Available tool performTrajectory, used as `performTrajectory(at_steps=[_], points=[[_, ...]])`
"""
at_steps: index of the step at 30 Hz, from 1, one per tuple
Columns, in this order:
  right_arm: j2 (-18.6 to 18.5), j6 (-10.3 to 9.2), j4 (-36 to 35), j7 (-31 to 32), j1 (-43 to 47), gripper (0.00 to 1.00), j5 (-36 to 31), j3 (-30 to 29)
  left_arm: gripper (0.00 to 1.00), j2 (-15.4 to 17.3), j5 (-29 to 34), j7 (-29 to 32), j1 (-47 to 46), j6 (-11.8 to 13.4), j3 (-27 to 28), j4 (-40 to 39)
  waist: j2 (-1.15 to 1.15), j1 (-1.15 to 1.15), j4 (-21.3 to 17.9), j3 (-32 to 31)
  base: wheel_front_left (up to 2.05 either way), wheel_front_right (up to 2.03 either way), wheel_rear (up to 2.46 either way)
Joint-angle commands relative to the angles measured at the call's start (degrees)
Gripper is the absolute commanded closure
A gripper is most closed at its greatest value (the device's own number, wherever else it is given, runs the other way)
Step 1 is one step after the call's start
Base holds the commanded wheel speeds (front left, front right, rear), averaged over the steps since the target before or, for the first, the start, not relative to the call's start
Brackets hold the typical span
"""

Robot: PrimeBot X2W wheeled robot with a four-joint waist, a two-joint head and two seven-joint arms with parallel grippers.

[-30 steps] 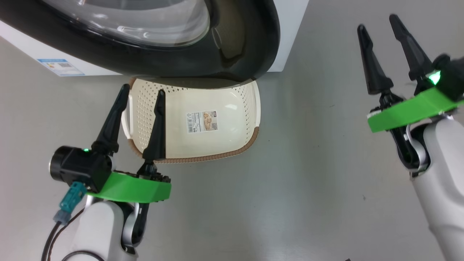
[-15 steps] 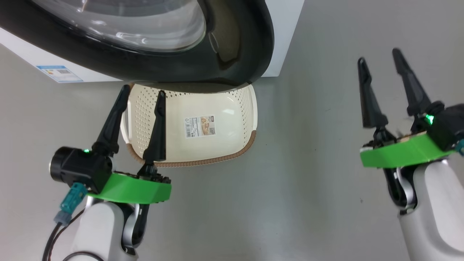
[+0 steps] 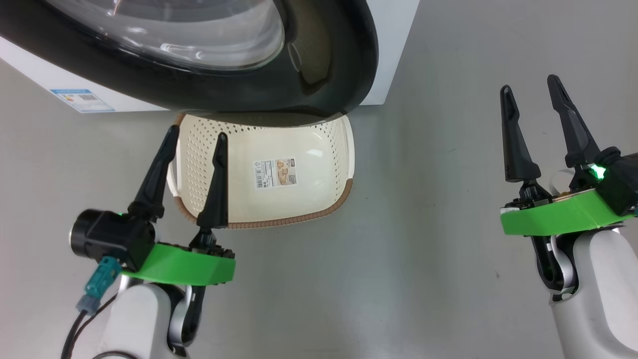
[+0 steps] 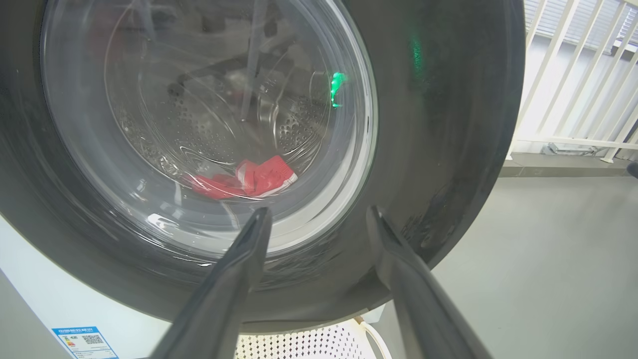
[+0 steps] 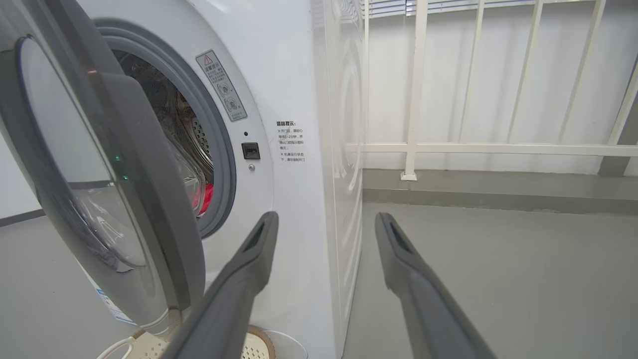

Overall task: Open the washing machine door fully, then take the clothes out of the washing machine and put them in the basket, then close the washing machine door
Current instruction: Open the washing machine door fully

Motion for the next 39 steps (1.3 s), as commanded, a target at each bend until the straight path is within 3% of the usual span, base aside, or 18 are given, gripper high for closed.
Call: performTrajectory(at_steps=[1,23,24,25,27,33,39], points=[[0.49,0.37,-1.75,-0.36,1.21,0.0,-0.34,1.28,0.0,1.3,0.59,-0.27,0.44,0.19,1.91,-1.36,0.0,0.0,0.0,0.12,0.0,0.0,0.0],[0.53,0.37,-1.18,-0.36,1.01,0.0,0.01,2.09,0.0,1.3,0.63,-0.27,0.11,0.3,2.0,-1.28,0.0,0.0,0.0,0.31,0.0,0.0,0.0],[0.35,0.37,-0.95,-0.36,0.96,0.24,0.16,2.45,0.0,1.3,0.62,-0.27,0.1,0.31,1.98,-1.29,0.0,0.0,0.04,0.31,0.0,0.0,0.0],[0.15,0.37,-0.75,-0.36,0.87,0.61,0.51,2.93,0.0,1.3,0.6,-0.27,0.09,0.32,1.96,-1.31,0.0,0.0,0.08,0.32,0.0,0.0,0.0],[-0.28,0.37,-0.3,-0.36,0.45,1.0,1.37,3.96,0.0,1.3,0.56,-0.27,0.07,0.34,1.94,-1.35,0.0,0.0,0.16,0.4,0.0,0.0,0.0],[-0.72,0.37,1.0,-0.36,-3.53,1.0,11.35,6.77,0.0,1.3,0.45,-0.27,-0.21,0.29,1.79,-1.43,0.0,0.0,0.52,0.86,0.0,0.0,0.0],[-2.17,0.37,3.32,-0.36,-10.45,1.0,31.03,11.62,0.0,1.3,0.19,-0.27,-0.59,0.3,1.22,-1.2,0.0,0.0,1.09,1.14,0.0,0.0,0.0]])
